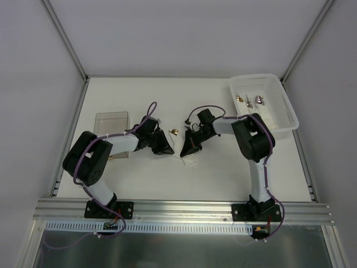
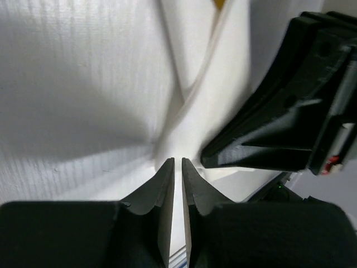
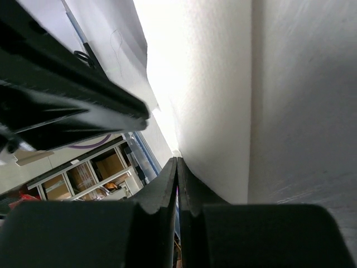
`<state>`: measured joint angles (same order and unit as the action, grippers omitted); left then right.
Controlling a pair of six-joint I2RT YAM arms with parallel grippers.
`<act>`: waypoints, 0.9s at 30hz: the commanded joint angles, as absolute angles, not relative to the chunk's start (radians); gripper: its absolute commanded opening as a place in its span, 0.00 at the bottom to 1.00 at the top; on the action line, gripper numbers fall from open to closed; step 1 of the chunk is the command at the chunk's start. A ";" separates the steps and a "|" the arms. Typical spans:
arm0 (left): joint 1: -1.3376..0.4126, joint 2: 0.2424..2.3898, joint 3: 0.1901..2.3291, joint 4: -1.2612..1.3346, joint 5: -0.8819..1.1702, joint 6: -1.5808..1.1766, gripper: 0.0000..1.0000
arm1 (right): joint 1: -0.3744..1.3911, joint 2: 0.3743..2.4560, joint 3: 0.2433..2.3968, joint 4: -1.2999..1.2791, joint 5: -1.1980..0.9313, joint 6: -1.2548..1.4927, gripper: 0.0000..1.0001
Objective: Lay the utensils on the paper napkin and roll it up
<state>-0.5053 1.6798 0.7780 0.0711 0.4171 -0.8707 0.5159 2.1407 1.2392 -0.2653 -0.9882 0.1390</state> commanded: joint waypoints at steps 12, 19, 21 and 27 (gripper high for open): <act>-0.526 1.681 0.842 0.089 0.408 -0.871 0.14 | 0.518 2.184 1.175 -0.247 -0.776 0.158 0.06; -0.525 1.704 0.835 0.123 0.368 -0.891 0.32 | 0.518 2.184 1.172 -0.244 -0.773 0.163 0.06; -0.525 1.703 0.833 0.123 0.345 -0.888 0.33 | 0.518 2.184 1.172 -0.244 -0.773 0.160 0.05; -0.525 1.701 0.838 0.135 0.295 -0.865 0.36 | 0.518 2.186 1.170 -0.244 -0.775 0.158 0.05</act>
